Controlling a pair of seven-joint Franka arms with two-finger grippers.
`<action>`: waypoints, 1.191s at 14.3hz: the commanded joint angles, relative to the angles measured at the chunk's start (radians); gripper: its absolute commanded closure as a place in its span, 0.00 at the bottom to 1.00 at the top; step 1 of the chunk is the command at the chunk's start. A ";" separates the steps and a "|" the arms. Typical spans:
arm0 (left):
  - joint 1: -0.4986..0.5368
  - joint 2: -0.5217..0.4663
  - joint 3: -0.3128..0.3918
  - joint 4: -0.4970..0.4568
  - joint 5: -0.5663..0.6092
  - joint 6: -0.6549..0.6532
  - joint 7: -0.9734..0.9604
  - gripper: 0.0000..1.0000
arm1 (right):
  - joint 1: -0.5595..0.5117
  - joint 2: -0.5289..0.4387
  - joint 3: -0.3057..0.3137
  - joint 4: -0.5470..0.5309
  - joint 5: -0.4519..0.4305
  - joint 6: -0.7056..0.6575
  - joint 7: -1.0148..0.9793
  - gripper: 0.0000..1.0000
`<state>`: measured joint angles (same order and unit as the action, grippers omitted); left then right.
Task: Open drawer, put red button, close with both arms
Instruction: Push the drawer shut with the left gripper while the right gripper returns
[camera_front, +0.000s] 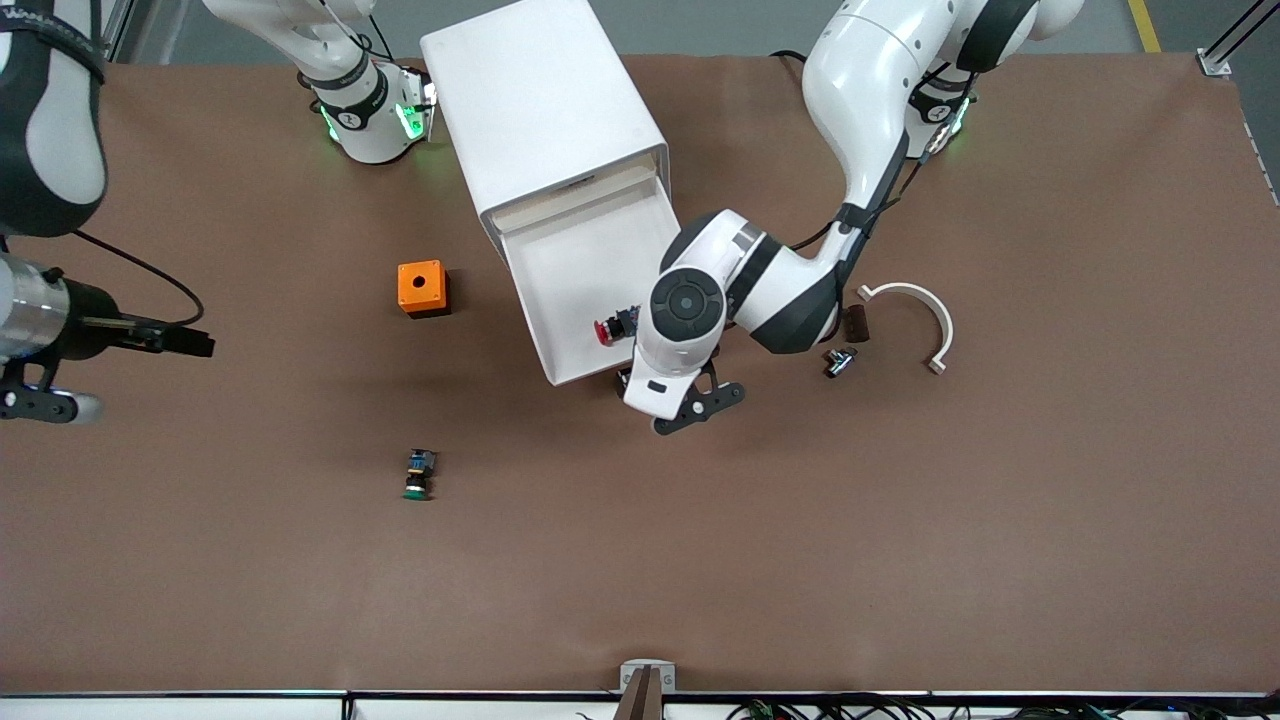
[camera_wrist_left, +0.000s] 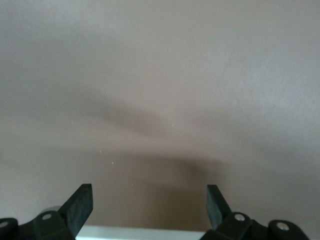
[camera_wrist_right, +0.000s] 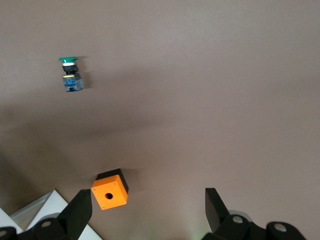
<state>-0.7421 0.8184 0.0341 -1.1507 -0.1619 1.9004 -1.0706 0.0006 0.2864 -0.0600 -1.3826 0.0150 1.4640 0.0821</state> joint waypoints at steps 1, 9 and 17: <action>-0.032 -0.011 0.010 -0.041 0.025 0.012 -0.044 0.00 | -0.039 -0.029 0.023 -0.029 -0.026 0.004 -0.059 0.00; -0.040 -0.036 -0.060 -0.073 0.008 -0.072 -0.144 0.00 | -0.037 -0.021 0.026 0.014 -0.021 0.006 -0.039 0.00; -0.034 -0.054 -0.106 -0.078 -0.143 -0.109 -0.245 0.00 | -0.033 -0.145 0.035 -0.096 -0.007 0.004 0.016 0.00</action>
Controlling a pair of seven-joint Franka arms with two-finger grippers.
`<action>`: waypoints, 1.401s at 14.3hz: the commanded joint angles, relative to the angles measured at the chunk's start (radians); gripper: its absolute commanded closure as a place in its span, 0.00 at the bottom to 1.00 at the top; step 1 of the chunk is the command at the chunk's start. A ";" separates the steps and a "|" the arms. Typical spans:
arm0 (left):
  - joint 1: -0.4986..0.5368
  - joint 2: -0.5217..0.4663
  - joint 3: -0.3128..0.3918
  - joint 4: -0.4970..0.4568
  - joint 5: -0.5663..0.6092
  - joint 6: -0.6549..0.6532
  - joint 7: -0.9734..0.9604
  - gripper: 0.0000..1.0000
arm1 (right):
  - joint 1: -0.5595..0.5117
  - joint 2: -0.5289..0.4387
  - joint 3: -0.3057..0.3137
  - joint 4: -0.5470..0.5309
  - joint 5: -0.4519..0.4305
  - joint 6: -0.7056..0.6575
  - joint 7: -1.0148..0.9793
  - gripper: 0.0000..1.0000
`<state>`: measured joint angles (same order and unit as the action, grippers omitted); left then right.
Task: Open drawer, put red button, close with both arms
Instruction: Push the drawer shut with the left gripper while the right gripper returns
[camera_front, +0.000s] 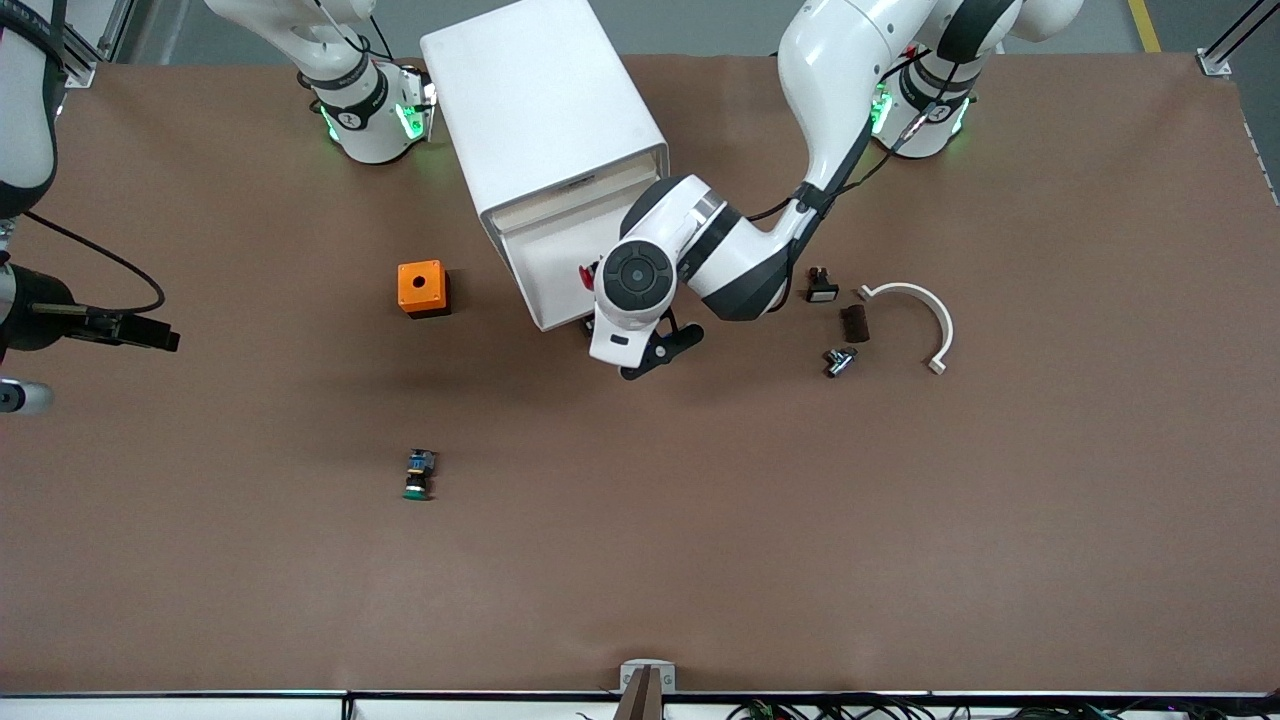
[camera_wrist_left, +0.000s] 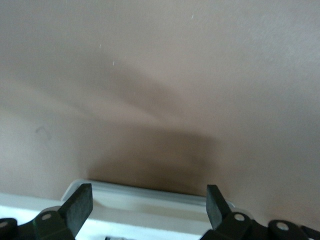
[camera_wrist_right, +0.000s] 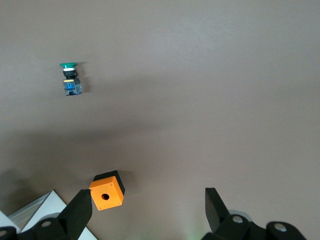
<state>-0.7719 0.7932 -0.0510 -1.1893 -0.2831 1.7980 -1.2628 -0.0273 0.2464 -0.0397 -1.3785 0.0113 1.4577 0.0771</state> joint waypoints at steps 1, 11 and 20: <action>-0.004 -0.026 -0.036 -0.045 -0.022 -0.005 -0.078 0.00 | -0.002 -0.137 0.015 -0.126 0.002 0.021 0.021 0.00; -0.009 -0.017 -0.122 -0.089 -0.126 0.001 -0.152 0.00 | -0.003 -0.349 0.011 -0.278 0.003 0.098 0.006 0.00; -0.007 -0.006 -0.122 -0.093 -0.214 0.032 -0.148 0.00 | -0.003 -0.400 0.009 -0.297 -0.001 0.099 -0.045 0.00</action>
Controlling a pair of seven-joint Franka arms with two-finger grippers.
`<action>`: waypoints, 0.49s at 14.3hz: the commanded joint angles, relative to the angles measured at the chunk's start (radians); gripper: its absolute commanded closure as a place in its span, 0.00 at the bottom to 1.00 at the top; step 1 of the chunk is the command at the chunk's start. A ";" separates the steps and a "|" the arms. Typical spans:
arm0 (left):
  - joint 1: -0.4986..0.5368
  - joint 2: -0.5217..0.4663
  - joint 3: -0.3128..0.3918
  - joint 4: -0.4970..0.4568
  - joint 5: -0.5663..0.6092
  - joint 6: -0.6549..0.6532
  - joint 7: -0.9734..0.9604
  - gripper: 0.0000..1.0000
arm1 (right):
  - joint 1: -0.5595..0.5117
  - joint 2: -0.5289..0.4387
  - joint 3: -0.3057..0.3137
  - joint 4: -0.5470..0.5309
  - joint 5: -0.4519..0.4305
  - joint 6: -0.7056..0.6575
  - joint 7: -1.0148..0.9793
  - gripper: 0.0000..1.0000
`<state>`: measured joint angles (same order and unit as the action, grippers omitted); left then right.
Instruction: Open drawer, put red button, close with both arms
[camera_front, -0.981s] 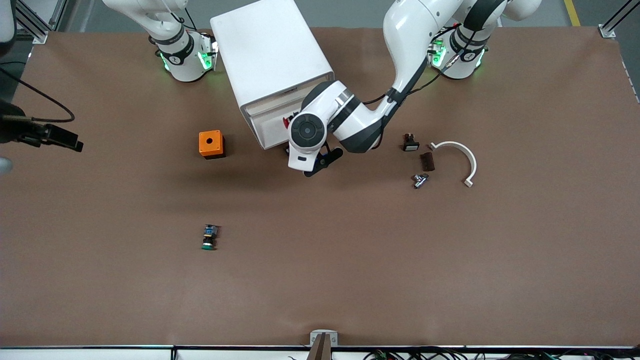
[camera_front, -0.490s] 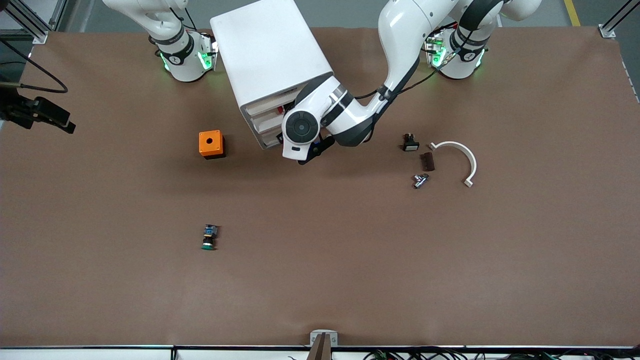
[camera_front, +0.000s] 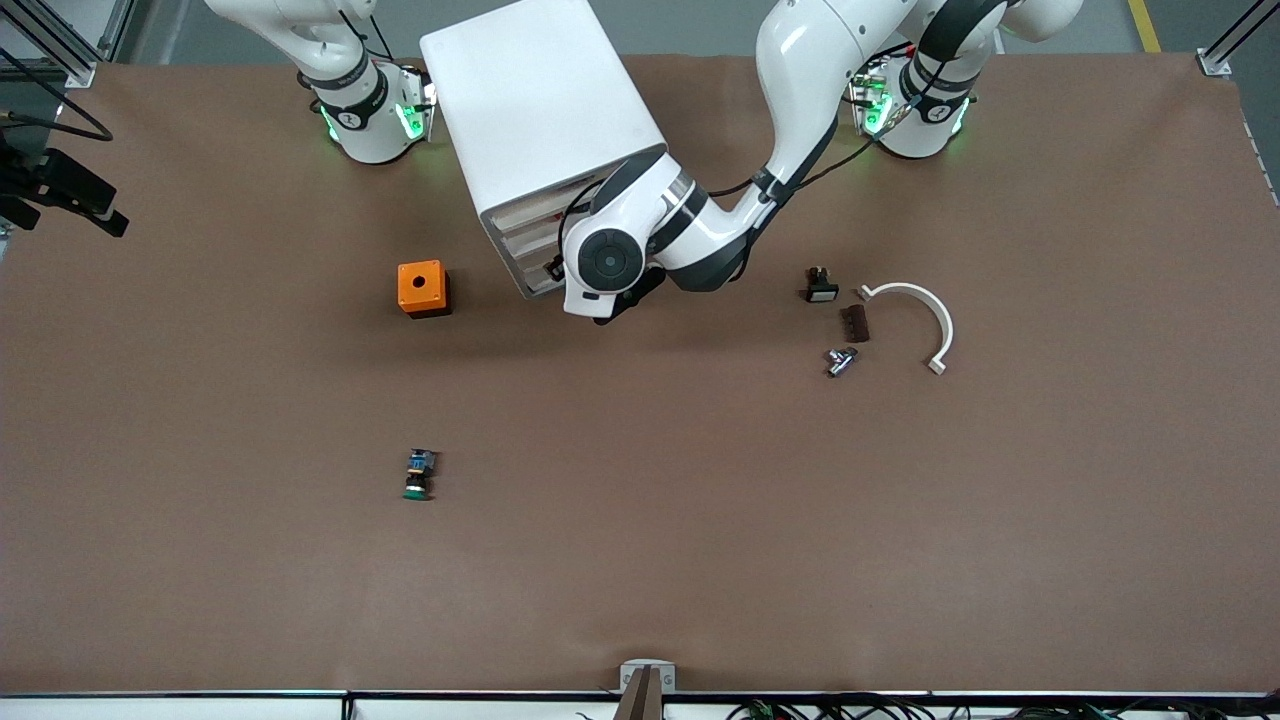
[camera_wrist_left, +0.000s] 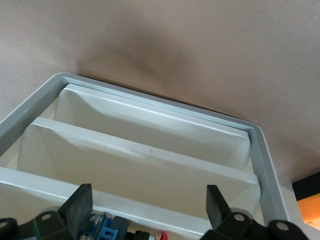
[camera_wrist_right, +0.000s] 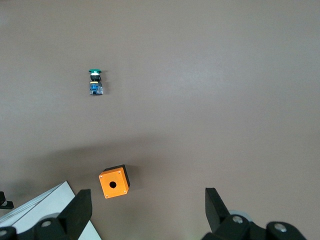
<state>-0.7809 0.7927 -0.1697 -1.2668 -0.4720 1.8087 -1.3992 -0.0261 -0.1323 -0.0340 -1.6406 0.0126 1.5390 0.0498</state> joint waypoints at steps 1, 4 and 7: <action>0.002 -0.006 -0.004 -0.016 -0.046 0.024 -0.012 0.00 | -0.003 -0.021 0.003 -0.035 -0.002 0.015 -0.018 0.00; 0.000 -0.006 -0.004 -0.016 -0.062 0.027 -0.007 0.00 | -0.002 -0.023 0.006 -0.035 -0.002 0.007 -0.019 0.00; -0.001 -0.003 -0.005 -0.017 -0.063 0.029 -0.006 0.00 | 0.017 -0.024 0.013 -0.035 -0.003 -0.002 -0.019 0.00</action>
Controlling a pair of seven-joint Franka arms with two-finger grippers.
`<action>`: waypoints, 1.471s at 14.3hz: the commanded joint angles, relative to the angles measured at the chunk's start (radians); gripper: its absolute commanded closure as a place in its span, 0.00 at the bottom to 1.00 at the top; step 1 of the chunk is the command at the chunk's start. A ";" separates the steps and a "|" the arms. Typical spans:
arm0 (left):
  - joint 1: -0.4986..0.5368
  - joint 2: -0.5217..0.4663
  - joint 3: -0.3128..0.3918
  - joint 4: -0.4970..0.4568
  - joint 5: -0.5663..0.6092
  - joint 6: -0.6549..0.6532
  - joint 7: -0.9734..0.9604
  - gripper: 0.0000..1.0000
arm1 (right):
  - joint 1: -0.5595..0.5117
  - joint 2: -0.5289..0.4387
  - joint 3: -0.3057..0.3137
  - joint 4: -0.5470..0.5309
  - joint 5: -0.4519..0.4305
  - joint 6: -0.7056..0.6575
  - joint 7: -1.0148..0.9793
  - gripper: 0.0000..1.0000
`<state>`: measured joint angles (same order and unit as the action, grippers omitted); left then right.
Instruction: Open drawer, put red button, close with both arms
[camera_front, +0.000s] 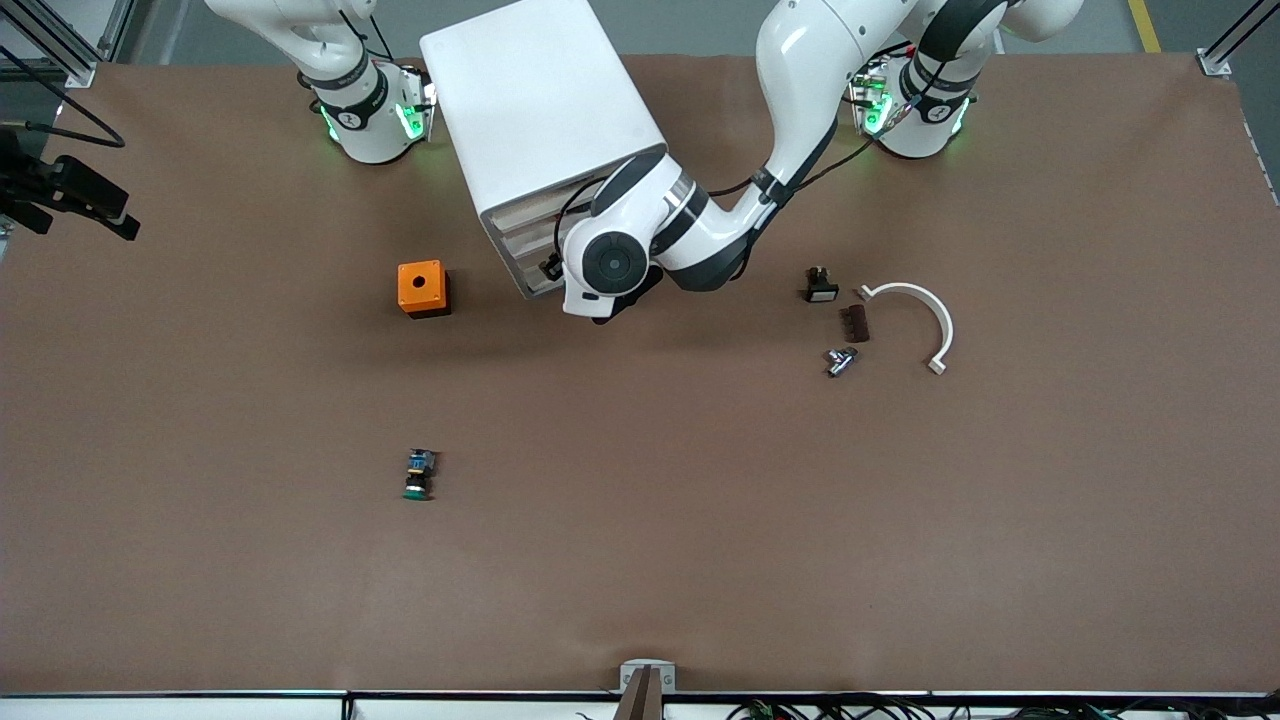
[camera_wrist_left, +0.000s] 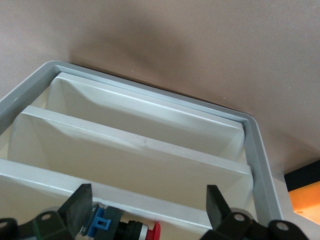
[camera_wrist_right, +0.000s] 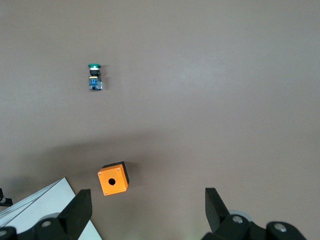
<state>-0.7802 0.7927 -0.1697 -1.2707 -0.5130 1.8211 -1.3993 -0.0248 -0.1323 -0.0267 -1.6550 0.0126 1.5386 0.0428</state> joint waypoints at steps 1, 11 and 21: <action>-0.004 -0.003 -0.005 -0.018 -0.030 0.017 -0.004 0.00 | 0.023 -0.024 0.004 -0.020 -0.003 -0.002 -0.012 0.00; 0.030 -0.023 0.010 -0.024 -0.019 0.015 0.009 0.00 | 0.056 -0.030 0.005 -0.019 -0.013 -0.006 -0.012 0.00; 0.372 -0.271 0.009 -0.013 0.203 -0.144 0.342 0.01 | 0.054 -0.035 0.004 -0.019 -0.016 -0.015 -0.012 0.00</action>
<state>-0.4604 0.5833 -0.1545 -1.2502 -0.3648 1.7261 -1.1543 0.0276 -0.1414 -0.0224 -1.6552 0.0112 1.5258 0.0414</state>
